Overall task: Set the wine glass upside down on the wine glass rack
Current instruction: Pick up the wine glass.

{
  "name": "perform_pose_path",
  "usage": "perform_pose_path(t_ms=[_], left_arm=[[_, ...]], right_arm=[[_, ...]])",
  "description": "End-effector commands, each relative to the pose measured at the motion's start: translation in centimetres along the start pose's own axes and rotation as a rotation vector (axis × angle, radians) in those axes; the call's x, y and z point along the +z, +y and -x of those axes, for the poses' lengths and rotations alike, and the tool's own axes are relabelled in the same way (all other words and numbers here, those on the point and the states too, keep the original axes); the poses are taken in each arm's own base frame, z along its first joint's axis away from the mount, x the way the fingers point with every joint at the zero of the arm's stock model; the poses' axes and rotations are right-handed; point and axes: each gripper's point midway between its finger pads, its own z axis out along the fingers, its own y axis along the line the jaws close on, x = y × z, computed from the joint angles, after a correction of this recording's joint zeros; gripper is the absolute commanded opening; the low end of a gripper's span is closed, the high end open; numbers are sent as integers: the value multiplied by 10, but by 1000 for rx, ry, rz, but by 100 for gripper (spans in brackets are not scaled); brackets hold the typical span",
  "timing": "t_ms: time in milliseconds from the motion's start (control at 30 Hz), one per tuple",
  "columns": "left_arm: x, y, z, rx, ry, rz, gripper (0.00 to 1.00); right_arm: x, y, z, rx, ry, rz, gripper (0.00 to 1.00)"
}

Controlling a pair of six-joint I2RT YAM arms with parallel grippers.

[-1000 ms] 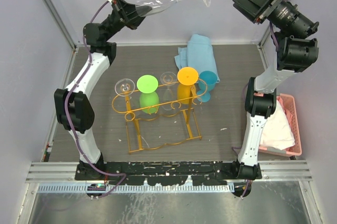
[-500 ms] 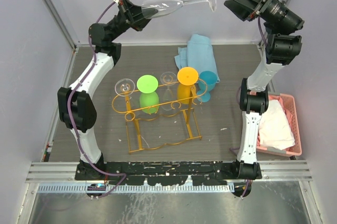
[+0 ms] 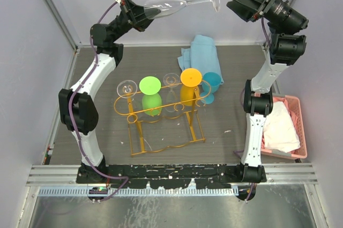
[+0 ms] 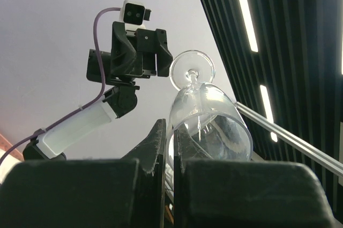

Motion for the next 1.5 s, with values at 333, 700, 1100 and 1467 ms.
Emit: perform_pose_path(t_ms=[333,700,1100,1467], left_arm=[[8,-38,-10,114,32,-78,0],[7,-42,-12,112,25,-82,0],[8,-45,-24,96,23,-87,0],[3,-52,-40,88,22,-89,0]], right_arm=[[-26,134,-6,-630,-206,-113,71],[-75,231,-32,-972,-507,-174,74],[-126,262,-92,-1251,-643,-315,74],[-103,278,-136,-1274,-448,-201,74]])
